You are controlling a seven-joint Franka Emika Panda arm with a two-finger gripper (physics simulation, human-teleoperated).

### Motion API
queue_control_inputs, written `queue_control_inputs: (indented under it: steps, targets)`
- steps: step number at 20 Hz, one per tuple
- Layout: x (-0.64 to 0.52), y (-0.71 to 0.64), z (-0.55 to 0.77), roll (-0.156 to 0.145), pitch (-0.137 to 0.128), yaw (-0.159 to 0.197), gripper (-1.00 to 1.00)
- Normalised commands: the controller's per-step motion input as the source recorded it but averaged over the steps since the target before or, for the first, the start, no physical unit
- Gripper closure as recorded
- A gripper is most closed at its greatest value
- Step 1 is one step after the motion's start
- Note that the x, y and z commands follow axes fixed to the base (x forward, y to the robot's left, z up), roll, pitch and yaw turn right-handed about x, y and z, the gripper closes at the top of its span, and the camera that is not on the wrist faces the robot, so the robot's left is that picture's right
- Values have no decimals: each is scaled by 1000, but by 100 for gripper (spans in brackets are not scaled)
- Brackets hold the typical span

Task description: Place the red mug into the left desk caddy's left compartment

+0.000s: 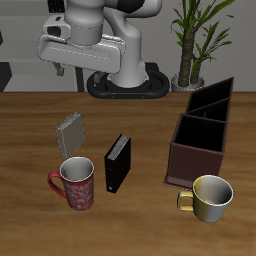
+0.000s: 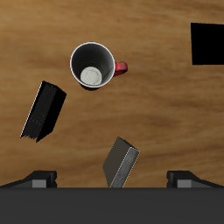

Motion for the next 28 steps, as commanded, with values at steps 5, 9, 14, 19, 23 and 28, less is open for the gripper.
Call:
queue_control_inputs:
  steps: [5, 9, 14, 19, 23, 28]
  targets:
    - [71, -123, 124, -15, -28, -19, -100]
    - [103, -7, 225, 16, -54, -32, -100]
    - [207, -51, 186, 14, -25, -22, -100]
    - [193, -127, 2, -1, -6, -32, -100]
    - [182, 16, 26, -6, -27, -5, -100]
    - [329, 26, -7, 39, -18, 0, -100]
